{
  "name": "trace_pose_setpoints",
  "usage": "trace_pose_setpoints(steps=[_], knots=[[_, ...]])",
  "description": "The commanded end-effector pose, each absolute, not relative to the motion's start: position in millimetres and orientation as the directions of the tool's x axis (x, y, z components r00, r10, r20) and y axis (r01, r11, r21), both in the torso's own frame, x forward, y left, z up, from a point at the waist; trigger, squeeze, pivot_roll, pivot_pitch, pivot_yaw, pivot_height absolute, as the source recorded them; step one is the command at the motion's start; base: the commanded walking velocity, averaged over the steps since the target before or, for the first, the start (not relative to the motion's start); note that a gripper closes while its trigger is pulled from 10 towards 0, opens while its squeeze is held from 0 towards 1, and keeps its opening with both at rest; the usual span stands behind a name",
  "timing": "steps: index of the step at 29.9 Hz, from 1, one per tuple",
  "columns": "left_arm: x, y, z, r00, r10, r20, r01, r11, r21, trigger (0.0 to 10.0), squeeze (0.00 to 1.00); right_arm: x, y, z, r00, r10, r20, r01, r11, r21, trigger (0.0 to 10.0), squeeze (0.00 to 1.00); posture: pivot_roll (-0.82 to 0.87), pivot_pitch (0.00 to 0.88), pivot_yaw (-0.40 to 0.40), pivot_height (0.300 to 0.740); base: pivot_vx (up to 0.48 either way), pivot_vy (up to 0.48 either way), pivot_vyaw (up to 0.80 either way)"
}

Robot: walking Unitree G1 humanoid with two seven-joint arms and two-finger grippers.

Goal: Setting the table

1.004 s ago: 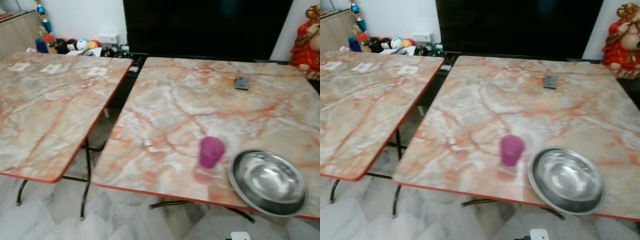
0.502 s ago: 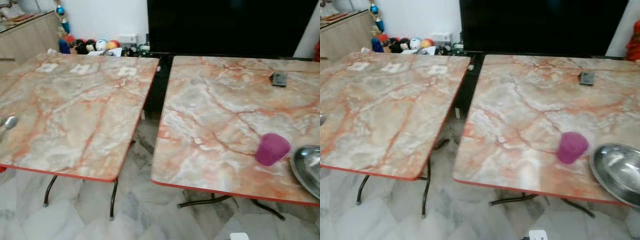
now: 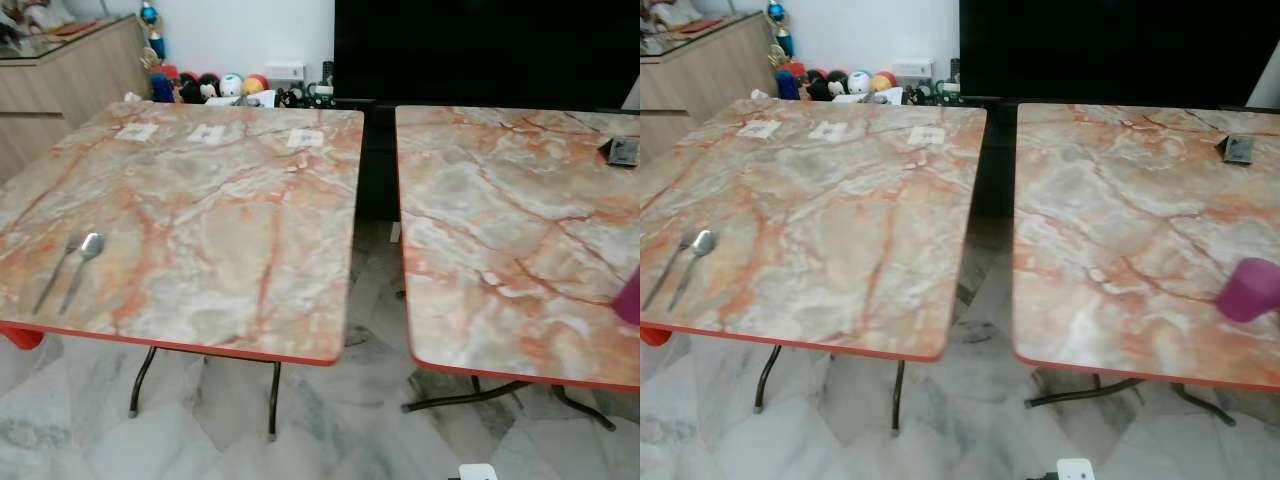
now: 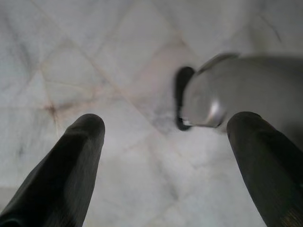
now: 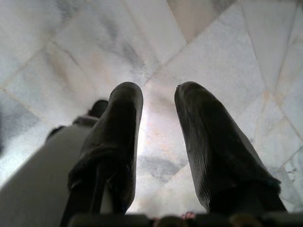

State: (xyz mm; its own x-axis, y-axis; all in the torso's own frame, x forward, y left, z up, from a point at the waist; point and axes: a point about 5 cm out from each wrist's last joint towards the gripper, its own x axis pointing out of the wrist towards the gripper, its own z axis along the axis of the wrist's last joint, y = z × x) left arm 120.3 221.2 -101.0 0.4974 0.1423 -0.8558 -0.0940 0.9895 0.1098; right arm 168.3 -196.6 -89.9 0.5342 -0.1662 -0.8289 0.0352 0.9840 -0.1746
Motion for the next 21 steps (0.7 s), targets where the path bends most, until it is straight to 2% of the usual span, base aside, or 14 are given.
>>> trace_pose_setpoints(steps=[1, 21], knots=[[109.5, 227.8, -103.0, 0.466, 0.161, -0.87, -0.106, 0.986, 0.126, 10.0, 0.0, 168.9, -188.3, -90.8, 0.537, -0.143, -0.832, 0.031, 0.988, -0.15, 10.0, 0.0, 0.01, 0.096, -0.018, 0.74, 0.0, 0.48, 0.0], [108.9, 230.6, -102.6, 0.464, 0.159, -0.871, -0.095, 0.987, 0.13, 10.0, 0.0, 168.4, -186.6, -91.1, 0.538, -0.136, -0.832, 0.027, 0.989, -0.145, 10.0, 0.0, 0.0, 0.077, -0.008, 0.74, 0.0, 0.48, 0.0]])
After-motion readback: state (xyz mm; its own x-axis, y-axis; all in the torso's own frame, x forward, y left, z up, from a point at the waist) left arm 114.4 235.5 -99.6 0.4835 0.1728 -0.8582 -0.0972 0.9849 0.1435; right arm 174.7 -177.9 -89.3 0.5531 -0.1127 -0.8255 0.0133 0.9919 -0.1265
